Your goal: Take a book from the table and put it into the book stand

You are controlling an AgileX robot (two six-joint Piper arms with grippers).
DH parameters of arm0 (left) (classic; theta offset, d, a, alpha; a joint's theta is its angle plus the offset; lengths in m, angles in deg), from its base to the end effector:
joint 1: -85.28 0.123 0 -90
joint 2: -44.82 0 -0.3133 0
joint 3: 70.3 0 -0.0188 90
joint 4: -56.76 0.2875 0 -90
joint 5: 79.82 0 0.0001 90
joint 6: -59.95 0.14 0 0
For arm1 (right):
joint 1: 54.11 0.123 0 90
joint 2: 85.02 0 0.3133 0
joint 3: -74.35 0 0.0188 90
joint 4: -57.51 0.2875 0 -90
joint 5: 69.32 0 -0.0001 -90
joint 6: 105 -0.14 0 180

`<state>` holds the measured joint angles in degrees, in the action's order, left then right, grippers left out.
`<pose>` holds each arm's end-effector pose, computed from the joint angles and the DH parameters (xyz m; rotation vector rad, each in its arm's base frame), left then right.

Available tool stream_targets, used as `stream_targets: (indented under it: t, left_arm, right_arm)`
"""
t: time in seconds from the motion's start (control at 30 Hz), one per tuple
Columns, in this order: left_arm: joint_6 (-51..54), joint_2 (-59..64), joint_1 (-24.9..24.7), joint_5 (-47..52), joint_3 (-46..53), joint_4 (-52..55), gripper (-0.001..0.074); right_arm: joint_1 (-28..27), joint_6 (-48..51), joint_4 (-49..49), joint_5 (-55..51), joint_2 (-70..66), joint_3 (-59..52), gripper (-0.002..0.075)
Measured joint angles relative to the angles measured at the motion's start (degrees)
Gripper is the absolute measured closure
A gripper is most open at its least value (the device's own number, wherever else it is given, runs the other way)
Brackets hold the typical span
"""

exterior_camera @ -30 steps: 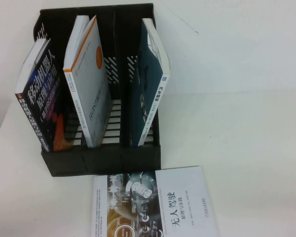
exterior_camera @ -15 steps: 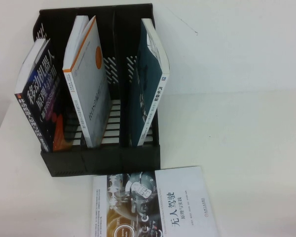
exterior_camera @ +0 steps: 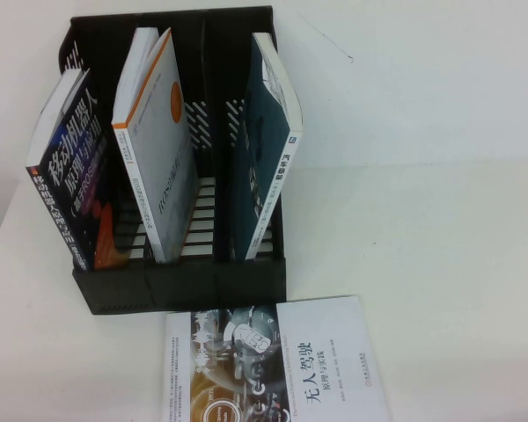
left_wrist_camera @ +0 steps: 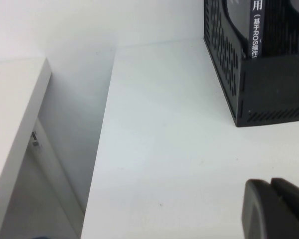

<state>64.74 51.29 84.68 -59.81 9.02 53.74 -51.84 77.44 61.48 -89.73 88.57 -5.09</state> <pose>0.1087 -0.0037 0.1600 0.0537 1.8453 -0.0002 0.1082 0.0077 0.1584 -0.0328 1.8539 0.0655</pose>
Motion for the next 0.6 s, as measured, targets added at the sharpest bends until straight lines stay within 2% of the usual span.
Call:
stream_targets:
  t: [0.13, 0.3, 0.4, 0.5, 0.6]
  left_arm:
    - [0.2, 0.0, 0.0, 0.0, 0.0, -0.1, 0.0738]
    - [0.2, 0.0, 0.0, 0.0, 0.0, -0.1, 0.0738]
    - [0.2, 0.0, 0.0, 0.0, 0.0, -0.1, 0.0738]
    - [0.2, 0.0, 0.0, 0.0, 0.0, -0.1, 0.0738]
    - [0.3, 0.0, 0.0, 0.0, 0.0, -0.1, 0.0738]
  right_arm:
    - [0.0, -1.3, 0.0, 0.5, 0.0, 0.0, 0.0727]
    - [0.0, -12.1, 0.0, 9.1, 0.0, 0.0, 0.0727]
    - [0.0, -14.3, 0.1, 11.3, 0.0, 0.0, 0.0727]
    - [0.0, -14.8, -0.1, 9.0, 0.0, 0.0, 0.0727]
    - [0.0, -14.9, -0.5, 2.3, 0.0, 0.0, 0.0727]
